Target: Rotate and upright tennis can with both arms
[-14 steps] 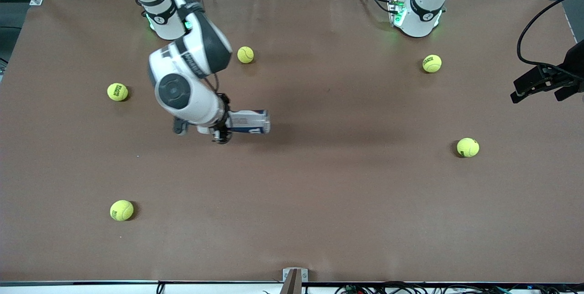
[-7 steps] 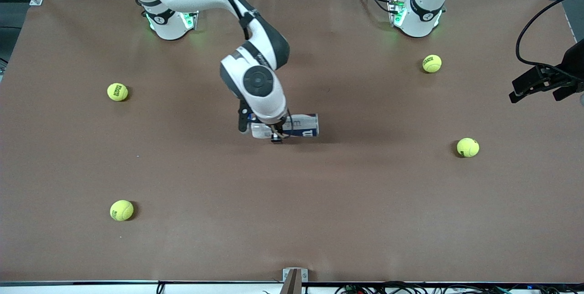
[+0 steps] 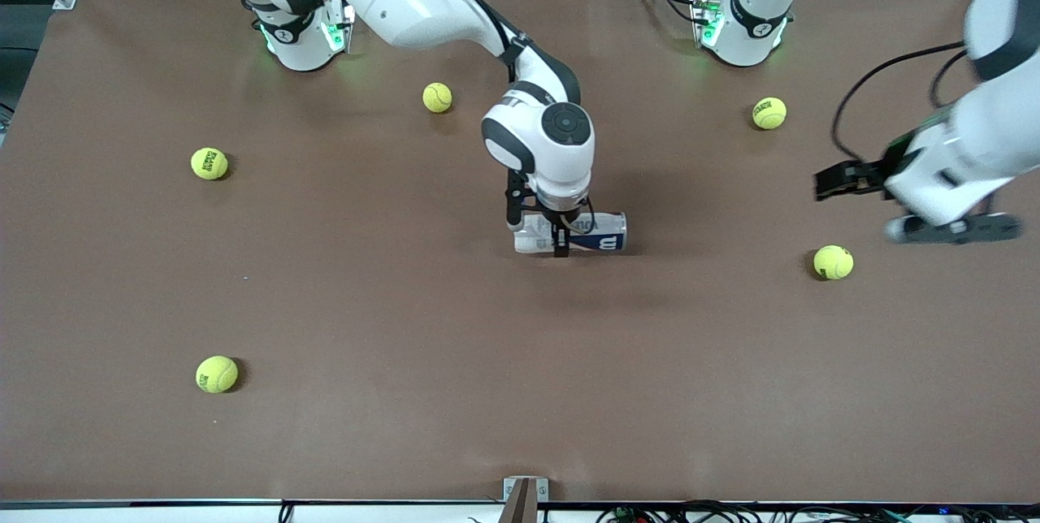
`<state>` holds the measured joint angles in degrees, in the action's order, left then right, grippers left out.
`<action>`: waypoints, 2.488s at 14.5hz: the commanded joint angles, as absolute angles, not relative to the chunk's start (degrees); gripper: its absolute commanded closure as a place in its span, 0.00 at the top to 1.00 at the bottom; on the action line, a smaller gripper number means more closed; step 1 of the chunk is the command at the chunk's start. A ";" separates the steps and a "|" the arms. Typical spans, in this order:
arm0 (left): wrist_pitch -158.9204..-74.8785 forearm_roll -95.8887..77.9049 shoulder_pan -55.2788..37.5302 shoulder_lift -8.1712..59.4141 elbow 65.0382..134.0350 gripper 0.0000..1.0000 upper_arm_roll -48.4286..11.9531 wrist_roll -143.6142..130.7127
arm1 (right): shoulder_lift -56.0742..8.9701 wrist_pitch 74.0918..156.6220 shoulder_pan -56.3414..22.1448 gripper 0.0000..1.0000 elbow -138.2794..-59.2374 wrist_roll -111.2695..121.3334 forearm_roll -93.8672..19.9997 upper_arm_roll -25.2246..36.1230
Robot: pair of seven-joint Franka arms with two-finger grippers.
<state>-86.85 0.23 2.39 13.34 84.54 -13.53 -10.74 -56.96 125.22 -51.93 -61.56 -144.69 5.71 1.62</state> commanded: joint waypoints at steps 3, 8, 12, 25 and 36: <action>-86.83 -6.65 0.18 22.30 84.55 1.00 -13.71 -15.02 | -61.43 129.11 -55.72 0.65 -56.51 -148.53 6.94 4.31; -98.05 -24.66 4.20 25.40 93.48 1.00 -13.71 -13.37 | -63.10 129.20 -58.18 0.80 -56.43 -149.23 6.86 6.06; -105.36 -41.09 7.11 25.31 103.16 1.00 -13.71 -2.94 | -63.46 129.46 -59.06 1.00 -56.51 -150.73 6.94 7.20; -110.30 -80.49 11.07 32.06 123.75 1.00 -13.62 48.31 | -55.83 115.07 -57.75 1.00 -51.86 -151.97 5.98 3.87; -110.39 -91.50 5.89 38.06 120.32 0.70 -13.62 58.09 | -42.47 97.04 -33.86 1.00 -55.18 -91.55 1.67 -1.67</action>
